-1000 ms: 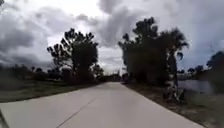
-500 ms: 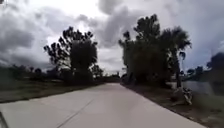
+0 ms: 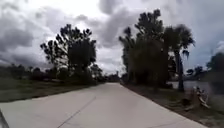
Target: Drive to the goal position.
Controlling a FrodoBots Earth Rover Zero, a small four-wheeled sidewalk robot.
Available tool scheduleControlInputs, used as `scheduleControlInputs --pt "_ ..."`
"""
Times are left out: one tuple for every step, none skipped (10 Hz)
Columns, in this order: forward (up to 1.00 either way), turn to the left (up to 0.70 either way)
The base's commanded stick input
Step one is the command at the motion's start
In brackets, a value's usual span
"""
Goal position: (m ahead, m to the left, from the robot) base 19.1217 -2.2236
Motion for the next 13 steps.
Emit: scheduleControlInputs --pt "0.85 0.26" --pt "0.85 0.08" --pt "0.85 0.0" --pt "0.85 0.0" --pt "0.85 0.0" --pt "0.85 0.0" --pt "0.85 0.0" --pt "0.85 0.0" --pt "0.85 0.0" --pt "0.85 0.0" --pt "0.85 0.0" --pt "0.85 0.0" --pt "0.85 0.0"
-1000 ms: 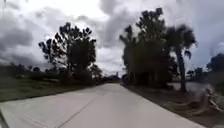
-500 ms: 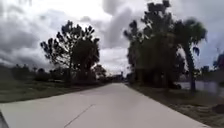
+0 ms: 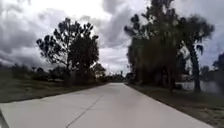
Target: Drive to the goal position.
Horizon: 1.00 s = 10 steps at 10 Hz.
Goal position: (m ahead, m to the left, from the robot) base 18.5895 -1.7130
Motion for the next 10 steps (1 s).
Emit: scheduleControlInputs --pt "0.85 0.0" --pt "0.85 0.0" --pt "0.85 0.0" --pt "0.85 0.0" --pt "0.85 0.0" --pt "0.85 0.0" --pt "0.85 0.0" --pt "0.85 0.0" --pt "0.85 0.0" --pt "0.85 0.0"
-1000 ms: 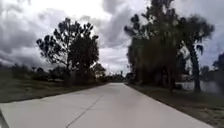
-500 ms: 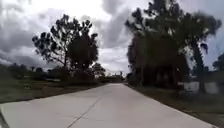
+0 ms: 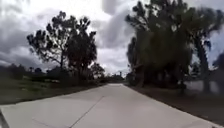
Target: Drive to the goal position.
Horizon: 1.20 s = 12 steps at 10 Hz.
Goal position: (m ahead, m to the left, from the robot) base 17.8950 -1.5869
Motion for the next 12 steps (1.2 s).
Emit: scheduleControlInputs --pt "0.85 0.0" --pt "0.85 0.0" --pt "0.85 0.0" --pt "0.85 0.0" --pt "0.85 0.0" --pt "0.85 0.0" --pt "0.85 0.0" --pt "0.85 0.0" --pt "0.85 0.0" --pt "0.85 0.0" --pt "0.85 0.0" --pt "0.85 0.0"
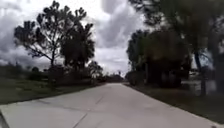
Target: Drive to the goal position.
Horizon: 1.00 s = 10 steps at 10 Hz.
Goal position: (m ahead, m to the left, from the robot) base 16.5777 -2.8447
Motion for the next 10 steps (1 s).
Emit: scheduleControlInputs --pt "0.85 0.0" --pt "0.85 0.0" --pt "0.85 0.0" --pt "0.85 0.0" --pt "0.85 0.0" --pt "0.85 0.0" --pt "0.85 0.0" --pt "0.85 0.0" --pt "0.85 0.0" --pt "0.85 0.0"
